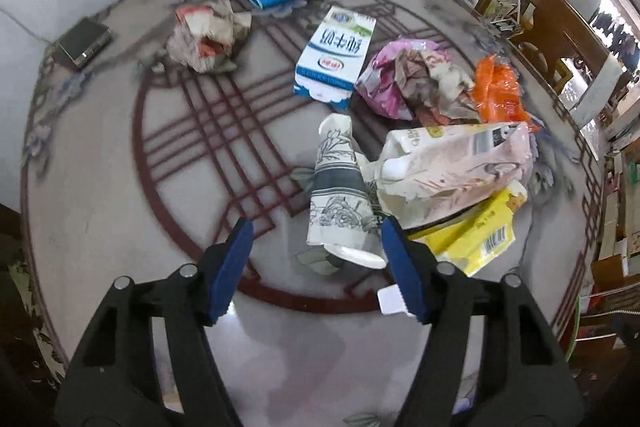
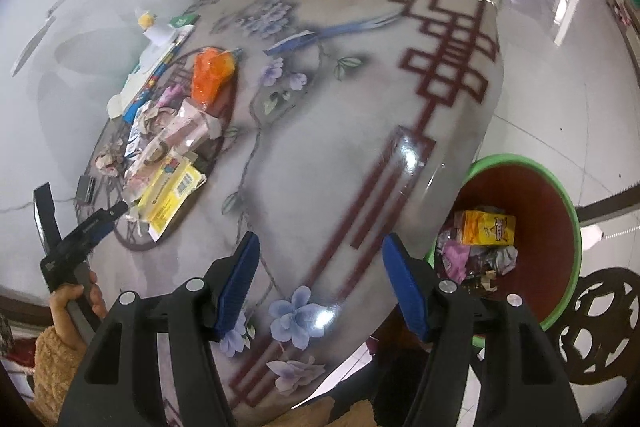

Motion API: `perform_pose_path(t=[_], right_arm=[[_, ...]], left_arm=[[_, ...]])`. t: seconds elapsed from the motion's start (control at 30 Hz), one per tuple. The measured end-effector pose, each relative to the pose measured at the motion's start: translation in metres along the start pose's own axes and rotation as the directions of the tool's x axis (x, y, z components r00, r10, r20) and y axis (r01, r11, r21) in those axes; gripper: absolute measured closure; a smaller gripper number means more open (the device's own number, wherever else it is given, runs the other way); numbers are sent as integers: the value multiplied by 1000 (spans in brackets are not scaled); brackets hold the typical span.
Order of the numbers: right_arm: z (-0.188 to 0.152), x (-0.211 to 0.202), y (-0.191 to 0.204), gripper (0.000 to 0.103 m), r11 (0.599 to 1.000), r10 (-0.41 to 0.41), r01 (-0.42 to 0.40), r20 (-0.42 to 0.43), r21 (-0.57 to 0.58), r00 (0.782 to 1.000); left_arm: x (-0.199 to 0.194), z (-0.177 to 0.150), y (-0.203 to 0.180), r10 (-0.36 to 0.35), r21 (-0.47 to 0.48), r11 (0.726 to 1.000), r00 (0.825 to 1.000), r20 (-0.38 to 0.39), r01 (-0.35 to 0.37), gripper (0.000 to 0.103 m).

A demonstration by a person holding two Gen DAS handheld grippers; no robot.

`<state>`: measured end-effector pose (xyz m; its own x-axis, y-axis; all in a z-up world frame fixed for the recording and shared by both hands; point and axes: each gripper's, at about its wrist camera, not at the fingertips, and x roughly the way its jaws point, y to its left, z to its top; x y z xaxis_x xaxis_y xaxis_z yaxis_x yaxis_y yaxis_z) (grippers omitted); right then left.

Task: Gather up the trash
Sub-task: 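Move the left gripper to the grey-patterned paper cup and grasp it, then grasp the orange plastic bag with the right gripper while the left gripper holds the cup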

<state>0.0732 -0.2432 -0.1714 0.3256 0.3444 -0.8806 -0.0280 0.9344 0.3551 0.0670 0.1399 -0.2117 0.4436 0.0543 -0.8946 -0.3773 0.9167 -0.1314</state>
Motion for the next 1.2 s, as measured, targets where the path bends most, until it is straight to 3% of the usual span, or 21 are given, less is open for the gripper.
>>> perform_pose_path(t=[0.1, 0.17, 0.23, 0.77, 1.0, 1.07, 1.2], right_arm=[[3, 3, 3, 41, 1000, -2, 2, 7, 11, 1000], [5, 5, 7, 41, 1000, 3, -3, 4, 12, 1000], [6, 7, 13, 41, 1000, 15, -15, 0, -3, 1000], [36, 40, 36, 41, 994, 43, -48, -55, -97, 998], [93, 54, 65, 40, 990, 63, -60, 15, -130, 998], [114, 62, 79, 27, 988, 80, -74, 45, -137, 996], [153, 99, 118, 24, 977, 109, -99, 38, -190, 993]], left_arm=[[10, 5, -7, -10, 25, 1000, 1000, -11, 10, 41], [17, 9, -11, -11, 49, 999, 999, -30, 13, 50], [25, 12, -14, -18, 54, 998, 998, -55, 21, 65], [4, -17, 1, 8, -6, 1000, 999, -38, -8, 67], [3, -21, 6, -20, -22, 1000, 999, -37, 19, 67], [6, -21, 9, -24, -34, 999, 999, -41, 22, 67], [7, -19, 16, -32, -68, 997, 998, -46, 29, 67]])
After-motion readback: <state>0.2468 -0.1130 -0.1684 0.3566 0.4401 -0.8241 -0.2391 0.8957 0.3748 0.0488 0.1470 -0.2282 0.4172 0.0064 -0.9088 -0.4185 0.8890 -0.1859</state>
